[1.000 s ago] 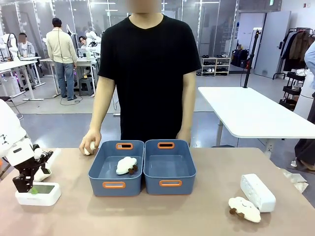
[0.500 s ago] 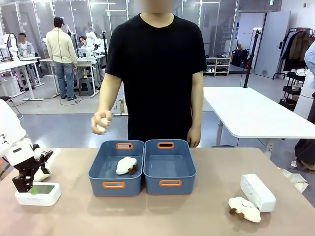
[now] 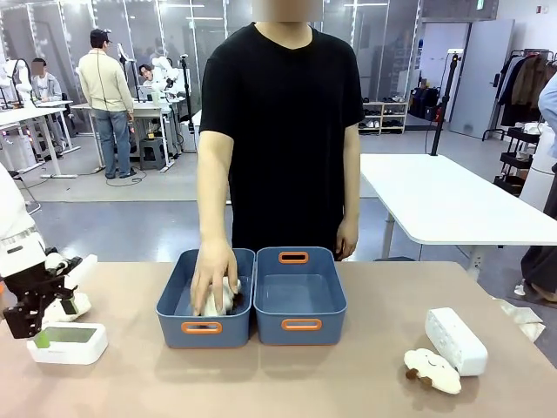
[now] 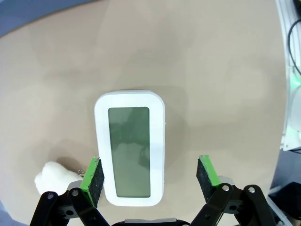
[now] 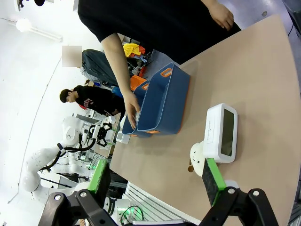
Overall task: Sort the digital clocks into the basket.
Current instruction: Pick up the Digital clock from the table and place it into the empty Plastic storage basket.
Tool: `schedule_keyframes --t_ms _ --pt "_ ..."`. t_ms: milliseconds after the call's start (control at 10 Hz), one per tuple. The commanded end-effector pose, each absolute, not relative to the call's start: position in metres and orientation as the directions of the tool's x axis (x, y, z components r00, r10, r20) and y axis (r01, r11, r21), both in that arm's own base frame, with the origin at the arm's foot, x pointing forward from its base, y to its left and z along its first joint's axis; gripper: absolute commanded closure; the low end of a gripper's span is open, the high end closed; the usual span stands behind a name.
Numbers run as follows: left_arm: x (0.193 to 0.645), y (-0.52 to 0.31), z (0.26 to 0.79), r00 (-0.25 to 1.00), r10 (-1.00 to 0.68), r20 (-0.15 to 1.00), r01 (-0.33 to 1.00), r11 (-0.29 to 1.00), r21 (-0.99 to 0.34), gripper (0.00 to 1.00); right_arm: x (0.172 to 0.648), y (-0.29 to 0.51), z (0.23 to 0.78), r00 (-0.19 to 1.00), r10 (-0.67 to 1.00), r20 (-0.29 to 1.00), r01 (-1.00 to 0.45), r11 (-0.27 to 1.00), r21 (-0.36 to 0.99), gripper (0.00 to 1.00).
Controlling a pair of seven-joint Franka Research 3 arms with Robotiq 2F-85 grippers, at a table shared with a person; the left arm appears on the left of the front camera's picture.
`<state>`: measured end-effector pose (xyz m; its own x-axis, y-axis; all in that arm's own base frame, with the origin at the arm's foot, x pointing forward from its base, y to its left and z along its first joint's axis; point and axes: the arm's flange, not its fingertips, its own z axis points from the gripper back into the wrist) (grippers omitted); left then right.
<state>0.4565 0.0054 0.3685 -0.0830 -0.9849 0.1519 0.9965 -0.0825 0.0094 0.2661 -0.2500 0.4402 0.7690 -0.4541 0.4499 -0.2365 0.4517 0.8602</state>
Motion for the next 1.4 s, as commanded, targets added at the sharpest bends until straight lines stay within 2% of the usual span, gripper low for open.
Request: schedule_keyframes --t_ms 0,200,1100,1200,1300 --pt "0.466 0.002 0.354 -0.08 -0.99 0.113 0.996 -0.077 0.034 0.0 0.265 -0.25 0.441 0.767 -0.452 0.455 -0.246 0.449 0.859 0.0" --pt "0.469 -0.002 0.338 -0.071 -0.994 0.088 0.994 -0.064 0.089 0.0 0.265 -0.25 0.441 0.767 -0.452 0.455 -0.246 0.449 0.859 0.0" --pt "0.464 -0.004 0.301 -0.061 -0.998 0.027 0.998 -0.06 0.018 0.0 0.265 -0.25 0.441 0.767 -0.452 0.455 -0.246 0.449 0.859 0.0" --pt "0.464 -0.004 0.298 -0.062 -0.998 0.013 0.998 -0.062 0.019 0.51 0.265 -0.25 0.441 0.767 -0.452 0.455 -0.246 0.449 0.859 0.0" --pt "0.464 -0.004 0.299 -0.058 -0.998 0.019 0.998 -0.058 0.022 0.58 0.265 -0.25 0.441 0.767 -0.452 0.455 -0.246 0.449 0.859 0.0"
